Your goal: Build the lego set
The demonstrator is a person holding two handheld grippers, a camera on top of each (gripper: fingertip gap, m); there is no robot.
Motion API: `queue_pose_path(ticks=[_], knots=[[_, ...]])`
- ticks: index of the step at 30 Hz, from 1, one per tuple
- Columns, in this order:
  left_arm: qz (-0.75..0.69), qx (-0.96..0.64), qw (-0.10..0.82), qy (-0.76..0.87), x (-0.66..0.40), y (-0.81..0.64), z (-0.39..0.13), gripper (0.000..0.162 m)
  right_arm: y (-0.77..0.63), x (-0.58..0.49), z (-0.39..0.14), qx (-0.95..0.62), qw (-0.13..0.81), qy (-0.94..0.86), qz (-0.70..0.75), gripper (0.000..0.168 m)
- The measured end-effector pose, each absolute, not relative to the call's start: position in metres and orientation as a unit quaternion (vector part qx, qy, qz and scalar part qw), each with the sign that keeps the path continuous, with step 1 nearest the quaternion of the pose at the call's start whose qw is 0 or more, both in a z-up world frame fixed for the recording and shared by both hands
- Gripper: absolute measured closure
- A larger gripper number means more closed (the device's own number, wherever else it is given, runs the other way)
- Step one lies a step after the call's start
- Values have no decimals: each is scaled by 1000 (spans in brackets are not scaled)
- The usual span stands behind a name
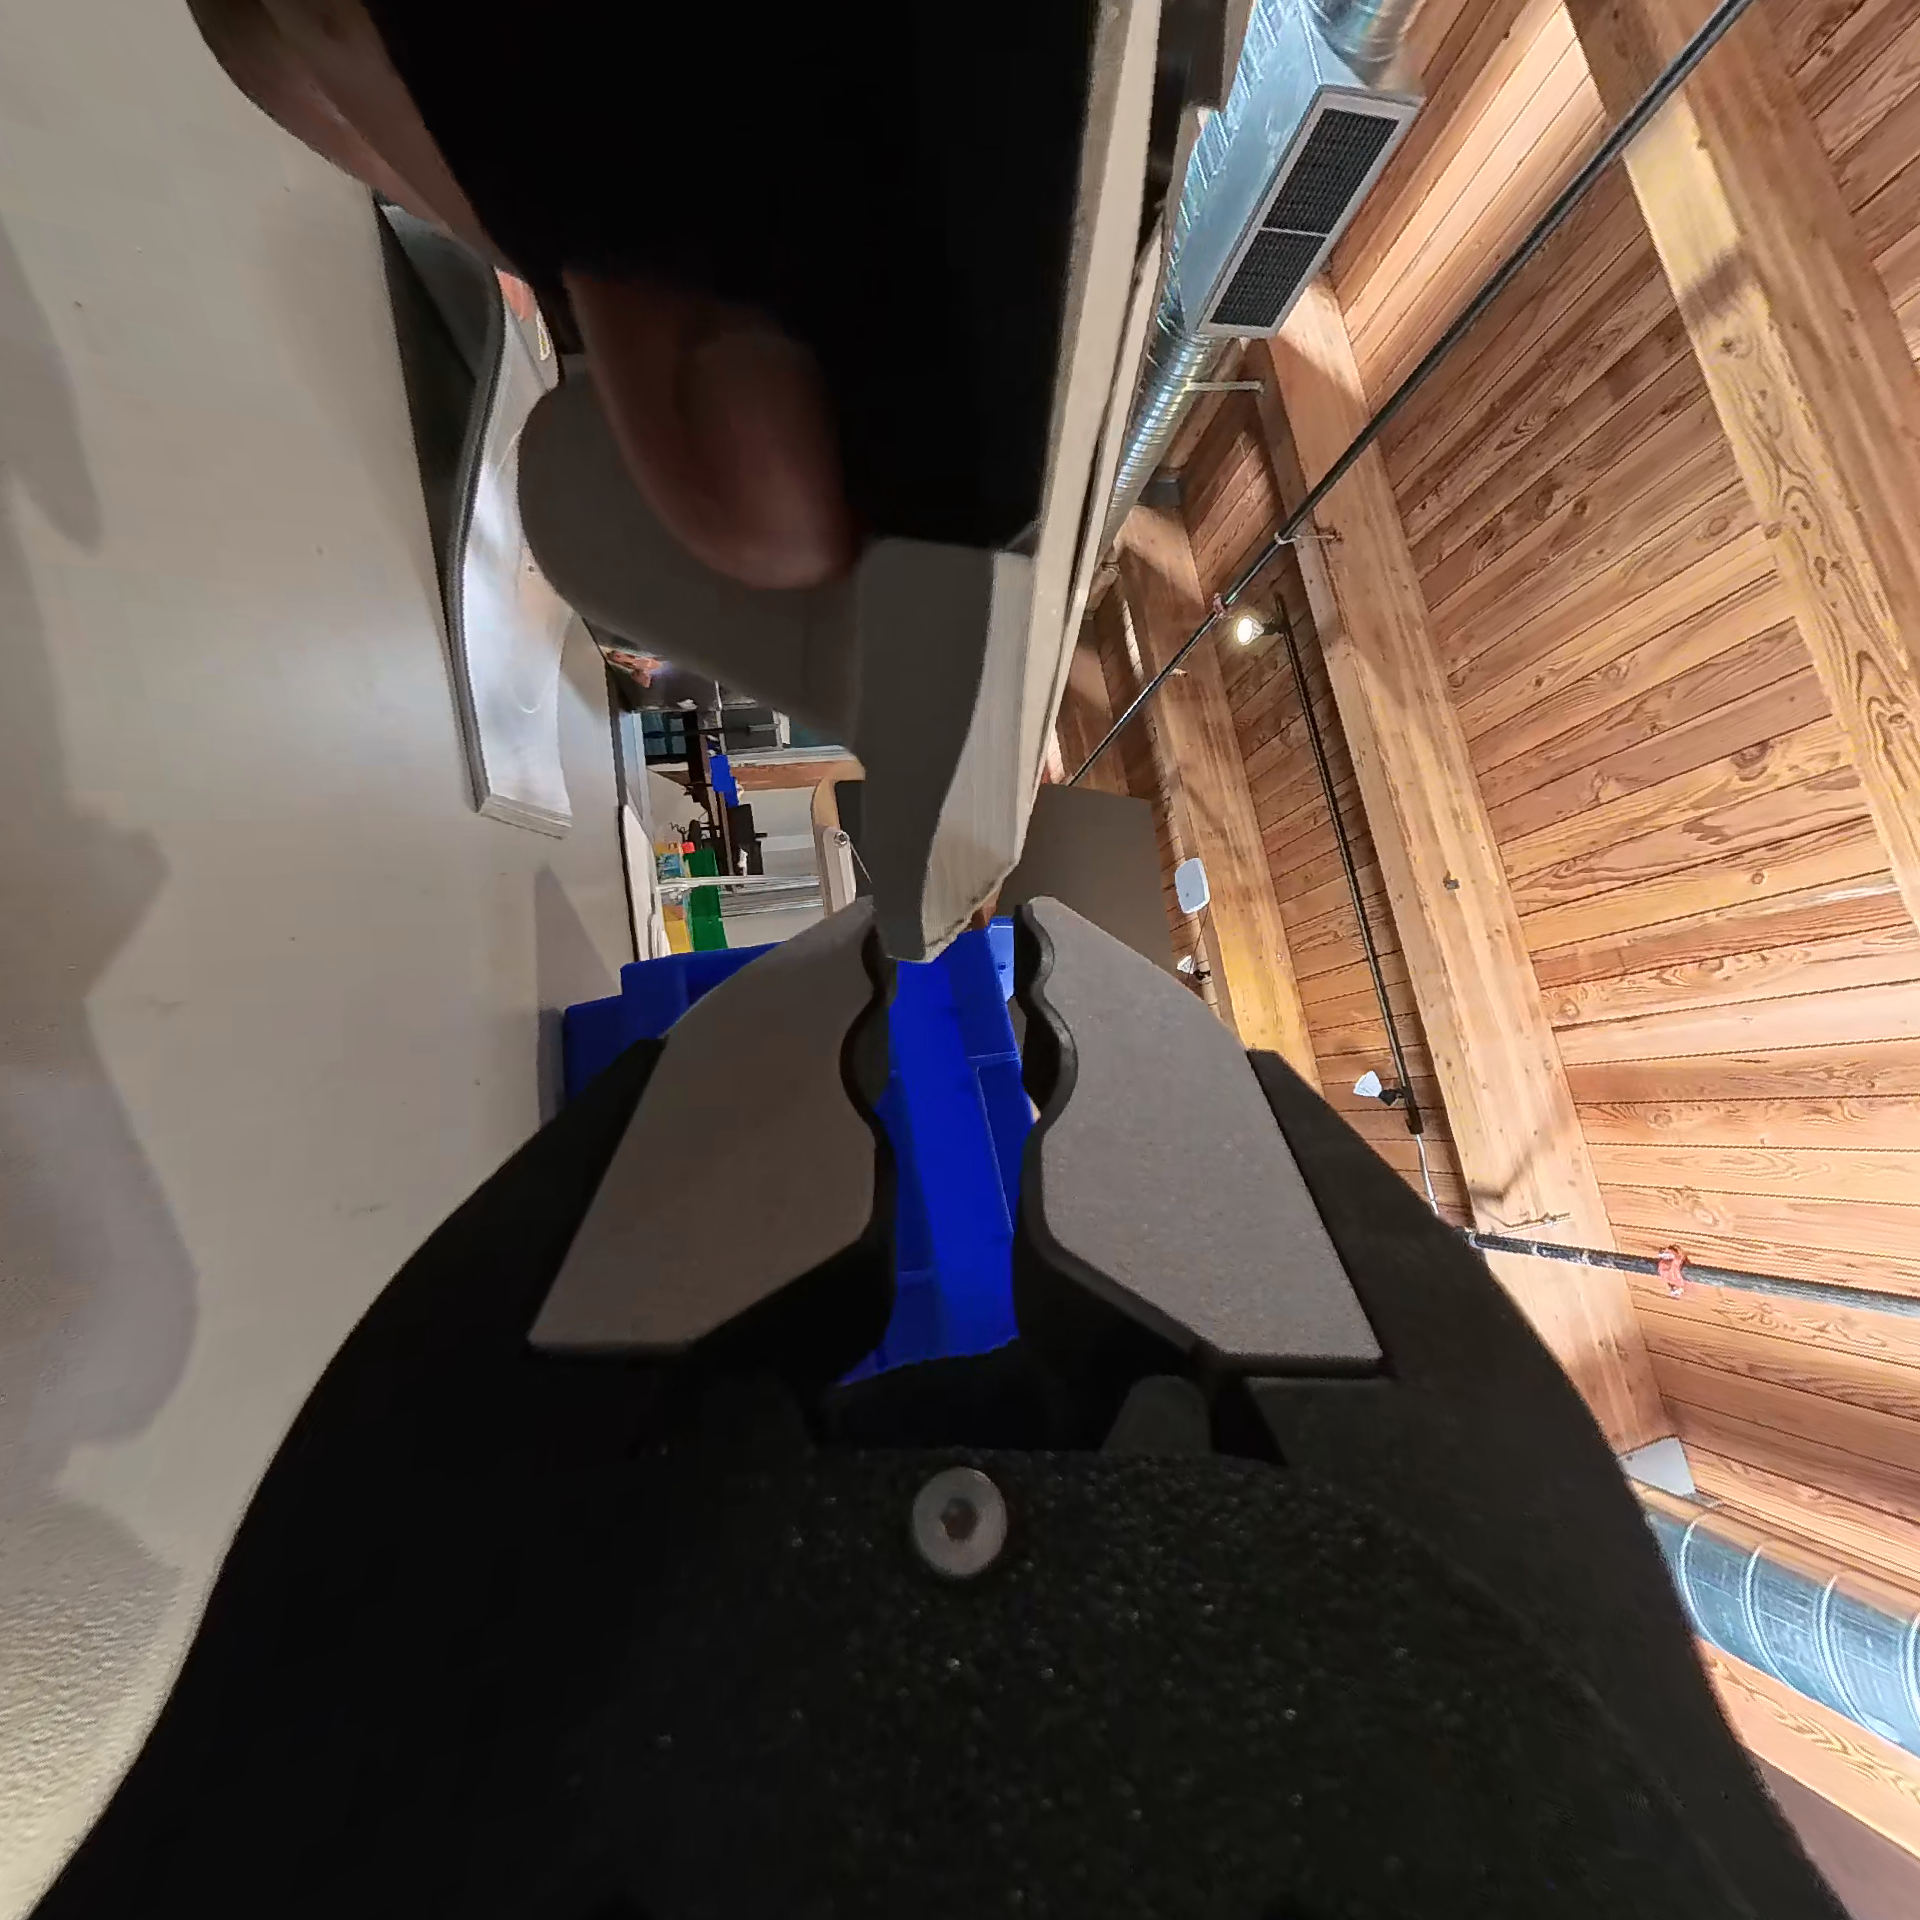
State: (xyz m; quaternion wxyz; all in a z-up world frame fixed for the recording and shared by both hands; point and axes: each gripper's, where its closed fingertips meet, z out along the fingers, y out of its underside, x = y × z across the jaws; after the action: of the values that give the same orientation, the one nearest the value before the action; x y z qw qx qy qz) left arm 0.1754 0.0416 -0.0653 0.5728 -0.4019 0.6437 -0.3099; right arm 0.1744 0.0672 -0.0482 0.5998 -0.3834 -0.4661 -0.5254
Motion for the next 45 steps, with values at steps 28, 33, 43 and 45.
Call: queue_pose_path(ticks=[28,33,43,45], knots=[[-332,-407,566,636,176,38,-65,144,67,169,-50,-373,605,-473,-521,149],[-334,-409,567,632,176,39,-64,144,68,170,-49,-378,607,-470,-518,150],[-337,-411,568,628,177,39,-63,144,68,170,-49,-385,606,-472,-511,151],[-341,-411,571,623,177,39,-61,144,67,170,-47,-393,608,-468,-506,151]])
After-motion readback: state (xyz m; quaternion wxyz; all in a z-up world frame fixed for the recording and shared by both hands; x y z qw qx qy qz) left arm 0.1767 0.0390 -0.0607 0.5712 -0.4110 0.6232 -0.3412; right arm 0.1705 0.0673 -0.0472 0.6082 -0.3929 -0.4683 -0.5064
